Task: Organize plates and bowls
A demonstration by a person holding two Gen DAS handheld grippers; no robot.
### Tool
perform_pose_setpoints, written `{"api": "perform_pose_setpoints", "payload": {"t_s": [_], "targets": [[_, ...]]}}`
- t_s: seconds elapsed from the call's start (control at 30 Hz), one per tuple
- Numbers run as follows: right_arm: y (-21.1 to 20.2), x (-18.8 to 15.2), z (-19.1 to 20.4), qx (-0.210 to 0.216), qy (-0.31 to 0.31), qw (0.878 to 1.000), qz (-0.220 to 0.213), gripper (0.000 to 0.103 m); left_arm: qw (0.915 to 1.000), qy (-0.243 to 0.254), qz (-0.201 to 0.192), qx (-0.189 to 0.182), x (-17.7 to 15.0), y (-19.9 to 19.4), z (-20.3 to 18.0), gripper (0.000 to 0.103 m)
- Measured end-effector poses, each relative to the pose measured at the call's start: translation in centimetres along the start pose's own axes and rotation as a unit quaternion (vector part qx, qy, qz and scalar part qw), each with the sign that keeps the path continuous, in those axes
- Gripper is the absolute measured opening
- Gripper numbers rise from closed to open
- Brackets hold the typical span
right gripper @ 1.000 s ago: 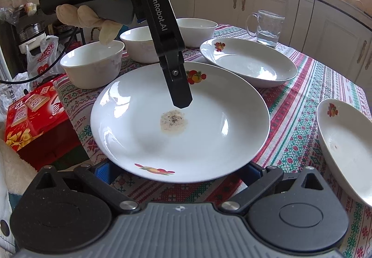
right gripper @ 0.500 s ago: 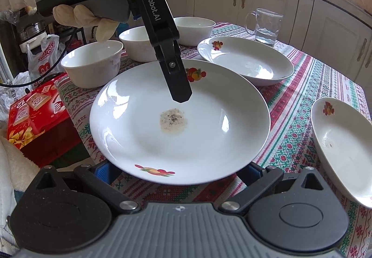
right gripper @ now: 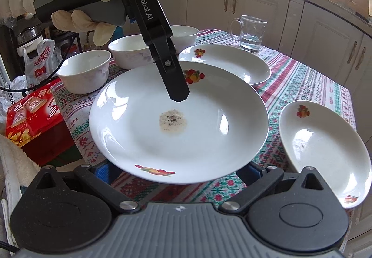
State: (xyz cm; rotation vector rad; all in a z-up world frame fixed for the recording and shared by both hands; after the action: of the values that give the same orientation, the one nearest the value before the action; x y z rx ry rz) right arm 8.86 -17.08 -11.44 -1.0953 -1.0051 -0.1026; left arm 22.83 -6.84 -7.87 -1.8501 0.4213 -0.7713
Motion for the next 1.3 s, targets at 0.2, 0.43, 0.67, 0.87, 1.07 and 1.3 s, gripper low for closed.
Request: {"api": "perform_pose_setpoints", "payload": {"t_s": [0.2, 0.43, 0.67, 0.87, 1.07, 1.3], "targets": [[-0.9, 0.0, -1.5, -0.009, 0.005, 1.0, -0.003, 0.103, 0.9999, 0.01, -0.005, -0.005, 1.7, 0.3, -1.1, 0.094], [-1.7, -0.1, -3.4, -0.023, 0.009, 1.0, -0.008, 0.103, 0.9997, 0.02, -0.005, -0.01, 3.8, 1.0, -2.0, 0.094], [-2.4, -0.1, -5.6, -0.041, 0.02, 0.999, -0.014, 0.103, 0.9994, 0.03, -0.003, -0.017, 6.0, 2.0, -2.9, 0.094], [-2.8, -0.3, -7.7, -0.057, 0.034, 0.998, -0.018, 0.103, 0.9989, 0.042, -0.005, -0.023, 8.2, 3.1, -3.7, 0.094], [-3.1, -0.8, -9.5, -0.074, 0.044, 0.996, -0.019, 0.103, 0.9979, 0.06, -0.003, -0.023, 10.3, 4.1, -4.7, 0.094], [-3.8, -1.2, -11.6, -0.099, 0.059, 0.993, -0.023, 0.103, 0.996, 0.083, -0.008, -0.03, 12.8, 5.3, -5.9, 0.094]]}}
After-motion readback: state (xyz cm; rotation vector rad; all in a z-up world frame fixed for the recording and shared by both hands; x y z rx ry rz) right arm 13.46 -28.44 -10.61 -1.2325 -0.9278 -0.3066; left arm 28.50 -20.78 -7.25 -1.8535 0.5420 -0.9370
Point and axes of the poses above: each gripper's, at about its wrist camera, not at the fingertips, and y roughly the way its jaws point, z to its left, x to its top, the point moved 7 cm from there along y, roughly the way its jaws point, and after that the axes turned 6 degrees about y, right-handed, at the moved point
